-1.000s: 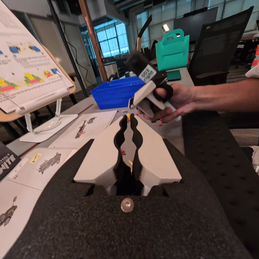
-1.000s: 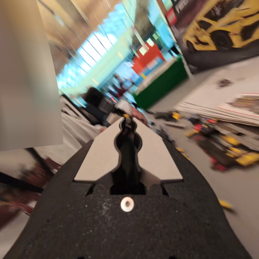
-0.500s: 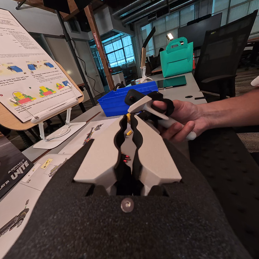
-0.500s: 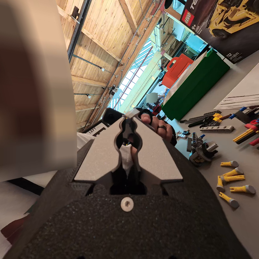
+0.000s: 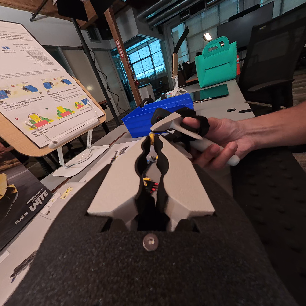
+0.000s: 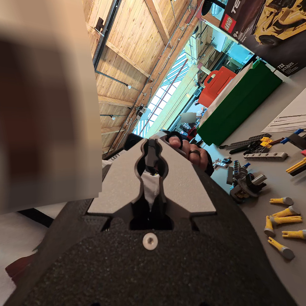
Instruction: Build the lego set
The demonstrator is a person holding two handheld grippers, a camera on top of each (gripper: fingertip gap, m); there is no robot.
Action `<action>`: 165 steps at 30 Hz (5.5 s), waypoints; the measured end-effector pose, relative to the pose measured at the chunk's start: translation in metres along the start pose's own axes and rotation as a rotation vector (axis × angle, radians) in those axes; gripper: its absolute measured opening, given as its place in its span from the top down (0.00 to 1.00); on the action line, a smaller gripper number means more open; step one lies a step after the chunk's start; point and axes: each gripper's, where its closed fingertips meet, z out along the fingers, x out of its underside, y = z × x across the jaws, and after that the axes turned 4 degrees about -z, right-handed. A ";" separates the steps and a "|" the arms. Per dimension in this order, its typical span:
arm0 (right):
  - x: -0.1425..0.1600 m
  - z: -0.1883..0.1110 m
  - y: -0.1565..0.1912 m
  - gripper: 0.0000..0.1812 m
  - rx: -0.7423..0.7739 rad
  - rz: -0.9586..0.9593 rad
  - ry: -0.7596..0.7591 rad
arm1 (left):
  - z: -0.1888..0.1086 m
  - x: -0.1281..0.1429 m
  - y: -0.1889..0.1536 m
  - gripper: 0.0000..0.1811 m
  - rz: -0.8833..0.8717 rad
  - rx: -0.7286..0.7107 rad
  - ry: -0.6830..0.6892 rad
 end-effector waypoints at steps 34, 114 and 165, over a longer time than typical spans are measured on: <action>0.015 -0.017 -0.013 0.97 0.255 -0.344 0.253 | 0.004 0.022 -0.011 0.98 0.112 0.036 0.107; 0.011 -0.019 0.002 0.97 0.102 -0.161 0.182 | 0.004 0.008 -0.016 0.98 0.072 0.070 0.022; 0.017 -0.024 -0.013 0.97 0.195 -0.271 0.304 | 0.010 0.031 -0.011 0.98 0.294 -0.074 0.174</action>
